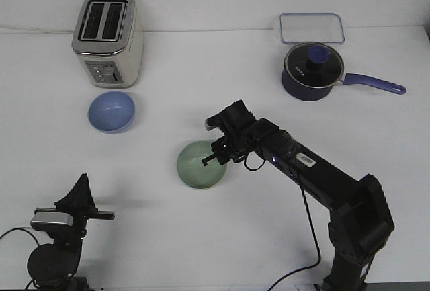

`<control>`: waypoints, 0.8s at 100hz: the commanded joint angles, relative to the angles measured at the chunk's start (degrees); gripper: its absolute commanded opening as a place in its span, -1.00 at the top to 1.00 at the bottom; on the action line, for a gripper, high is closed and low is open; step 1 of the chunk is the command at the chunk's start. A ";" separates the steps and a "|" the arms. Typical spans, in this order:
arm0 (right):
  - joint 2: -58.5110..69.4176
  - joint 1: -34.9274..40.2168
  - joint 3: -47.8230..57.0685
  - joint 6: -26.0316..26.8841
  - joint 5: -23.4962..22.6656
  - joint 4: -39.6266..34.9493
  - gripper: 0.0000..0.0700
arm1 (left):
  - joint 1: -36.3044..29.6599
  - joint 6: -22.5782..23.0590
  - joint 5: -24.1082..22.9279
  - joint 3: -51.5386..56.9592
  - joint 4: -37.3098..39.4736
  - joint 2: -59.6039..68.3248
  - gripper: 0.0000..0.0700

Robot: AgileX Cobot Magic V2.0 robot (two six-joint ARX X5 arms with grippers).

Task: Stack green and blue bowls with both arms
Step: 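Lift and carry the green bowl toward the table center with right gripper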

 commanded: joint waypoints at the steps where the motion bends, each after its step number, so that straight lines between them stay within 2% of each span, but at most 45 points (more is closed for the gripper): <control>1: 1.31 0.46 0.13 -0.24 -0.02 0.79 0.98 | 0.02 -0.07 -0.02 -1.11 0.70 -0.07 0.97; 41: 1.31 0.46 -3.02 -0.22 0.00 1.73 0.93 | 0.02 -0.07 -0.02 -1.11 0.70 -0.07 0.97; 47: 1.31 0.59 -3.02 -0.04 0.00 1.95 0.73 | 0.02 -0.07 -0.02 -1.11 0.70 -0.07 0.97; 63: 1.29 0.59 -3.02 1.22 -0.04 2.54 -0.13 | 0.02 -0.07 -0.02 -1.11 0.70 -0.07 0.97; 80: 1.09 0.57 -2.95 1.90 -0.22 2.67 -0.49 | 0.02 -0.07 -0.02 -1.11 0.70 -0.07 0.97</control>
